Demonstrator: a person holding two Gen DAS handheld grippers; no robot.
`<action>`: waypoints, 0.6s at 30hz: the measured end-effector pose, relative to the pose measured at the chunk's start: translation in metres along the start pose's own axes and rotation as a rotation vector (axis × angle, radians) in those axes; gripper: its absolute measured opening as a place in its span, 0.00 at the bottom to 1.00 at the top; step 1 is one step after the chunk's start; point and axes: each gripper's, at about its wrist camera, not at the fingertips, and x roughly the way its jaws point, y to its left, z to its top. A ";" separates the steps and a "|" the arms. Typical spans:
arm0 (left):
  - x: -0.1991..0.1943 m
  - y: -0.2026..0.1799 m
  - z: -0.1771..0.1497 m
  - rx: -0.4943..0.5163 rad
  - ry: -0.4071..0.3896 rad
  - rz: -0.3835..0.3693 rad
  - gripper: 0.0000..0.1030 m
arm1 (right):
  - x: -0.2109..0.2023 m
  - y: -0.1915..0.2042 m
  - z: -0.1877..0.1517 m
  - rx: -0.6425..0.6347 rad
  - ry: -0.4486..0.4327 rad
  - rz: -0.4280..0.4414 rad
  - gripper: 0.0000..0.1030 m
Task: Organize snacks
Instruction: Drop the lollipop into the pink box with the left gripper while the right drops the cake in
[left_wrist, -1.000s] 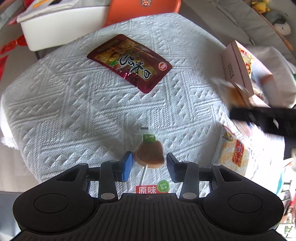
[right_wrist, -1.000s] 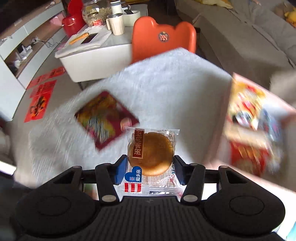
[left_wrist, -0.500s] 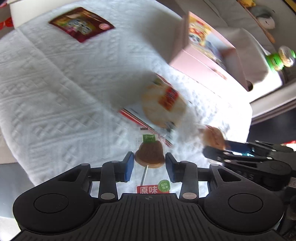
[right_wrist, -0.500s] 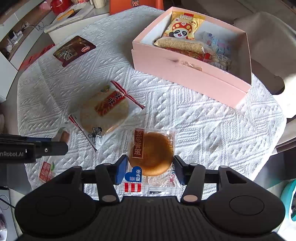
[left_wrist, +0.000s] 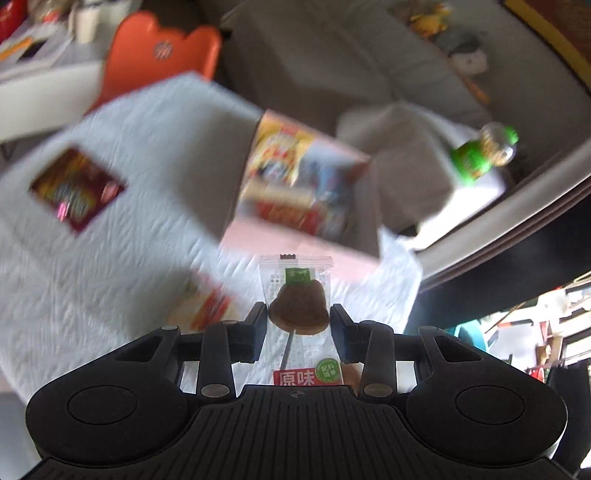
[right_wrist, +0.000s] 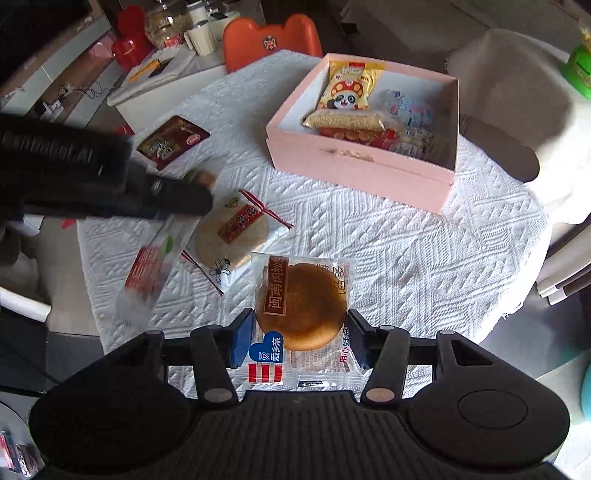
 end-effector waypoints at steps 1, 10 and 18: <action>-0.003 -0.013 0.015 0.027 -0.027 0.000 0.41 | -0.008 0.001 0.002 -0.008 -0.015 0.006 0.52; 0.047 -0.064 0.117 0.061 -0.185 -0.006 0.42 | -0.047 0.000 0.012 -0.047 -0.129 -0.009 0.51; 0.084 -0.010 0.067 -0.051 -0.212 0.005 0.42 | -0.014 -0.020 0.003 -0.040 -0.100 -0.064 0.51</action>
